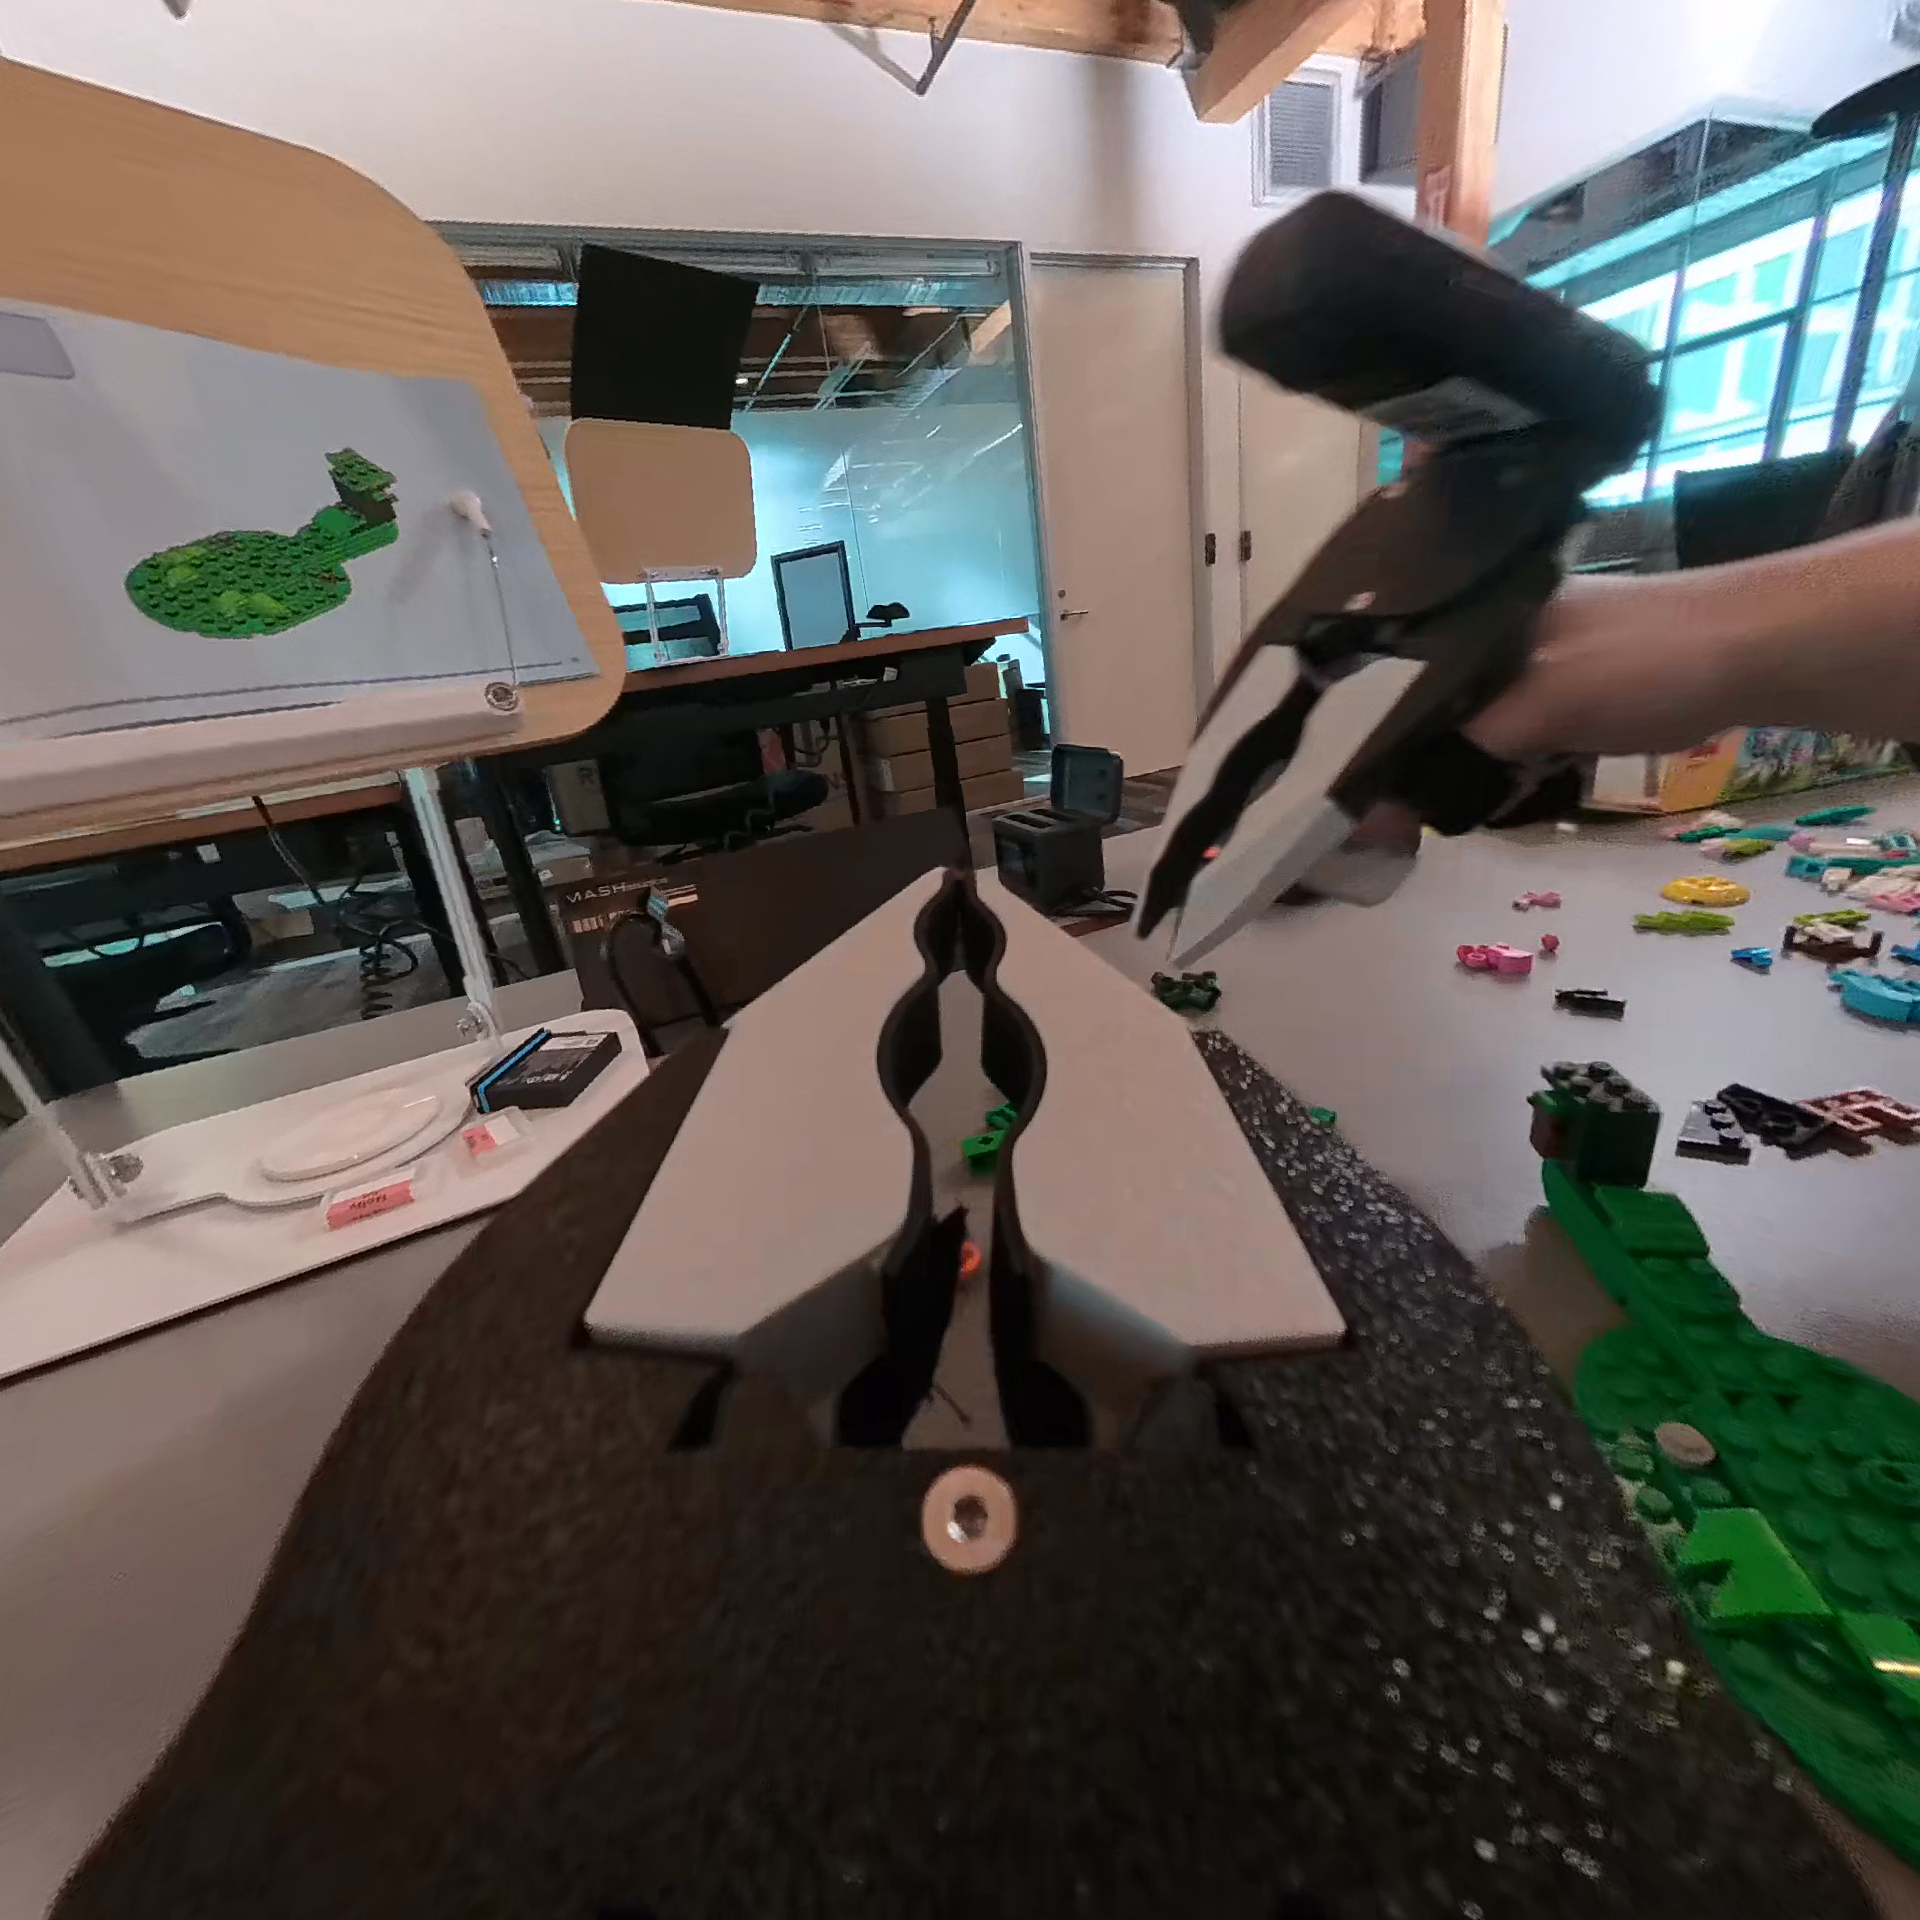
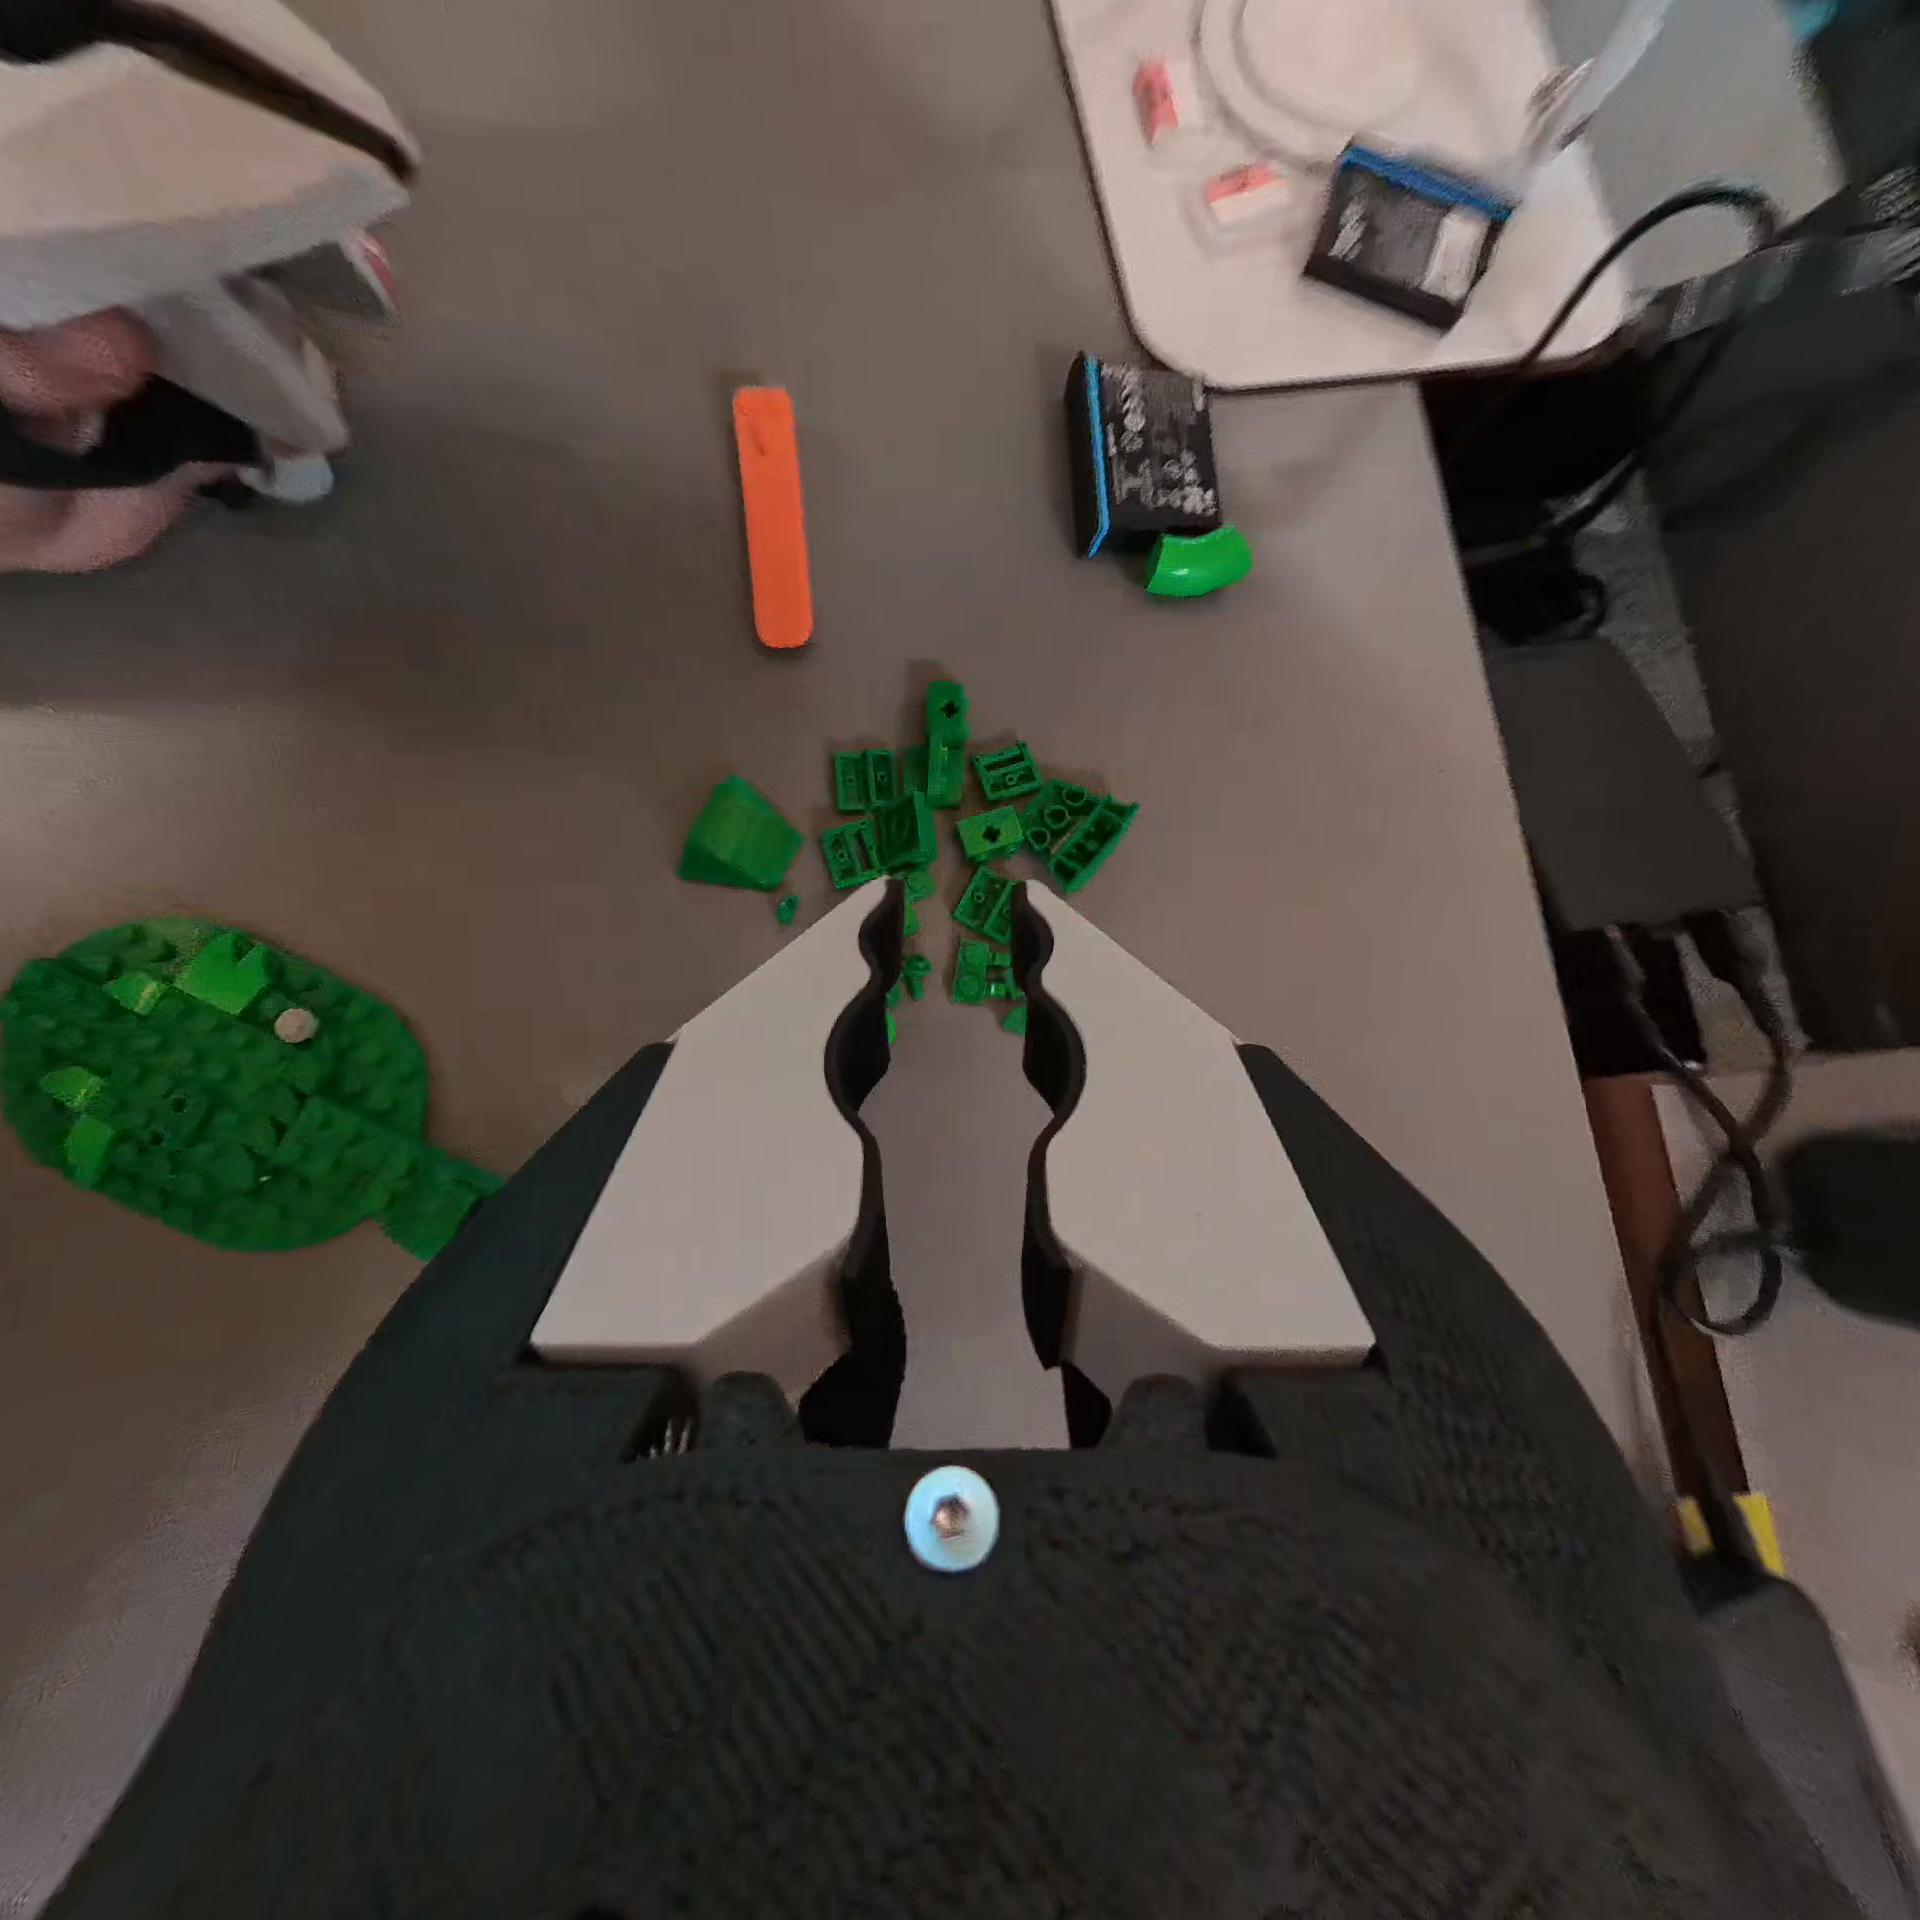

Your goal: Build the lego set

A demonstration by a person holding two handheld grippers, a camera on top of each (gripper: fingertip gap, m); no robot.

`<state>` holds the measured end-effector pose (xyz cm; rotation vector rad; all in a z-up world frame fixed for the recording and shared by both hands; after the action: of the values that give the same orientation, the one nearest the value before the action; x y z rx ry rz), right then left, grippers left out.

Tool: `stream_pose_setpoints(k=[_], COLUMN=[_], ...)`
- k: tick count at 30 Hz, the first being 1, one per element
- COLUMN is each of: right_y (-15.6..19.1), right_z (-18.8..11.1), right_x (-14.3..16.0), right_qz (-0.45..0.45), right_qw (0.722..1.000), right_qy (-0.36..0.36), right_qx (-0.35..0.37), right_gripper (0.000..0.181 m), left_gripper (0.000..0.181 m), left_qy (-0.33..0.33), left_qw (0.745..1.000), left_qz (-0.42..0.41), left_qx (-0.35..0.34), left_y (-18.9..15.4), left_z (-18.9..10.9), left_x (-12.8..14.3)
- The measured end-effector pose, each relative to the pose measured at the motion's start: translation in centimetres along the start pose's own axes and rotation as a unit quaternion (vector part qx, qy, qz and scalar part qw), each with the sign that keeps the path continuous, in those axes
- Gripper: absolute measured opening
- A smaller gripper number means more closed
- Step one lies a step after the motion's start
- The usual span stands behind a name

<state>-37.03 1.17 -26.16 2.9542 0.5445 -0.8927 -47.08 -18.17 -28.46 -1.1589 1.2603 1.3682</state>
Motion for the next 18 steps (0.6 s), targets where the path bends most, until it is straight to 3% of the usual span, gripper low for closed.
stream_pose_setpoints(k=[8, 12, 18], right_y=[-2.3, -2.6, -3.3], right_z=[4.1, 4.6, 4.5], right_x=[-1.7, -1.0, 0.1], right_qz=[-0.009, 0.041, 0.043], right_qw=[0.986, 0.976, 0.977], right_qy=[0.159, 0.195, 0.204], right_qx=[-0.043, -0.083, -0.049], right_gripper=[0.019, 0.025, 0.021], left_gripper=[0.0, 0.0, 0.0], left_qy=[-0.005, -0.005, -0.004], left_qw=[1.0, 1.0, 1.0], left_qz=[0.007, 0.003, 0.011], left_qx=[-0.001, -0.003, -0.002], left_y=[-0.2, -0.1, -0.4], left_z=[0.2, 0.2, 0.3], left_x=[-0.1, -0.1, 0.0])
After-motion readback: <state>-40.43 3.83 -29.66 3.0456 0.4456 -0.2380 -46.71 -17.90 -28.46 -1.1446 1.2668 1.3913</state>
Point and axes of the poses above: each gripper's, where its closed fingertips meet, z out along the fingers, x out of its underside, y = z × x across the jaws, the point moved 9 cm from there along -z, back along the fingers, and after that the axes turned 10 degrees about y, right-handed, at the moved point
